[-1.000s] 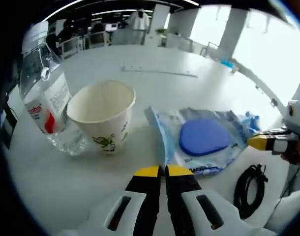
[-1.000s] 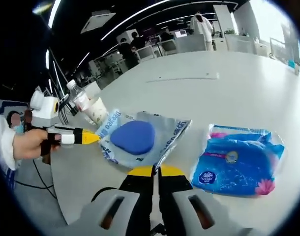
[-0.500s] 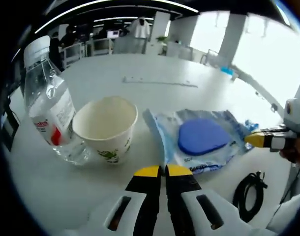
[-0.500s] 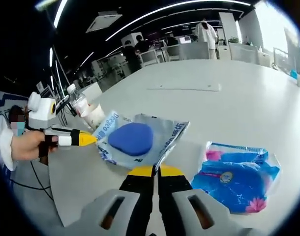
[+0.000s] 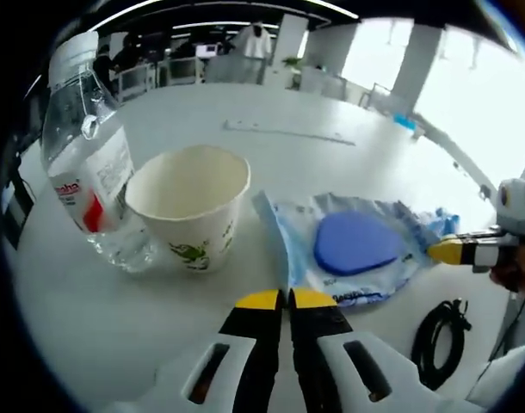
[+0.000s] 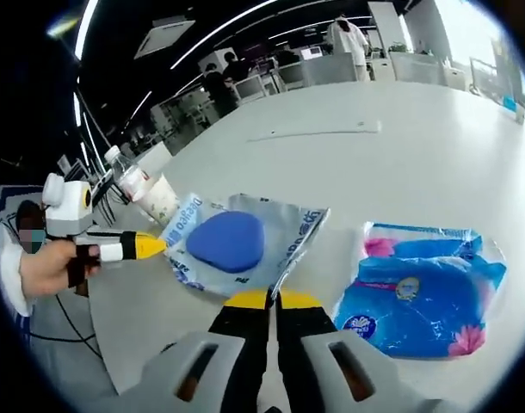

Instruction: Arrange the tabletop items into an orderly group along one side of the table until the central work area is clear of visible clutter.

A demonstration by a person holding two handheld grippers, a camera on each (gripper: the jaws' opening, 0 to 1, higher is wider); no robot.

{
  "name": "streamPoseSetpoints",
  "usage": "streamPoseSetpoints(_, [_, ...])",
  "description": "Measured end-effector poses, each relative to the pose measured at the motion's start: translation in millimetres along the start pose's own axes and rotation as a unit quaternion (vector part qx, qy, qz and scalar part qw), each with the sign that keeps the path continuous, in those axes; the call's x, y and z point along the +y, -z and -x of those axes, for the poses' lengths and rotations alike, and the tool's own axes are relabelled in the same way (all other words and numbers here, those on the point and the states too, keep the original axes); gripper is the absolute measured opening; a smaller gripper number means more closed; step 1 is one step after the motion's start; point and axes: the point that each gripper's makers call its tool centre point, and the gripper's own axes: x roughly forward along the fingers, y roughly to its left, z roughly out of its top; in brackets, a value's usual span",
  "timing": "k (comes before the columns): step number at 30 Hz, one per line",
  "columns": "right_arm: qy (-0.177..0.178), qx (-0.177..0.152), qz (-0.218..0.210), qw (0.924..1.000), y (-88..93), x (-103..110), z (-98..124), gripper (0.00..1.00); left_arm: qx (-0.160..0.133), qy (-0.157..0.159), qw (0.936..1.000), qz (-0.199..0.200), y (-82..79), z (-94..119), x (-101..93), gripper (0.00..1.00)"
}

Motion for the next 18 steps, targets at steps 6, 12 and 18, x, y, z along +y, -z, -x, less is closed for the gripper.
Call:
streamPoseSetpoints(6, [0.003, 0.01, -0.01, 0.9999, 7.1, -0.5, -1.5, 0.0, 0.006, -0.005, 1.0, 0.002, 4.3, -1.4, 1.0, 0.0])
streamPoseSetpoints(12, [0.005, 0.008, 0.004, 0.9999, 10.1, -1.2, -2.8, 0.0, 0.007, -0.008, 0.9999, 0.005, 7.1, -2.8, 2.6, 0.0])
streamPoseSetpoints(18, [0.009, 0.006, -0.004, 0.9999, 10.8, -1.9, -3.2, 0.0, 0.005, -0.011, 0.9999, 0.011, 7.9, -2.6, 2.8, 0.0])
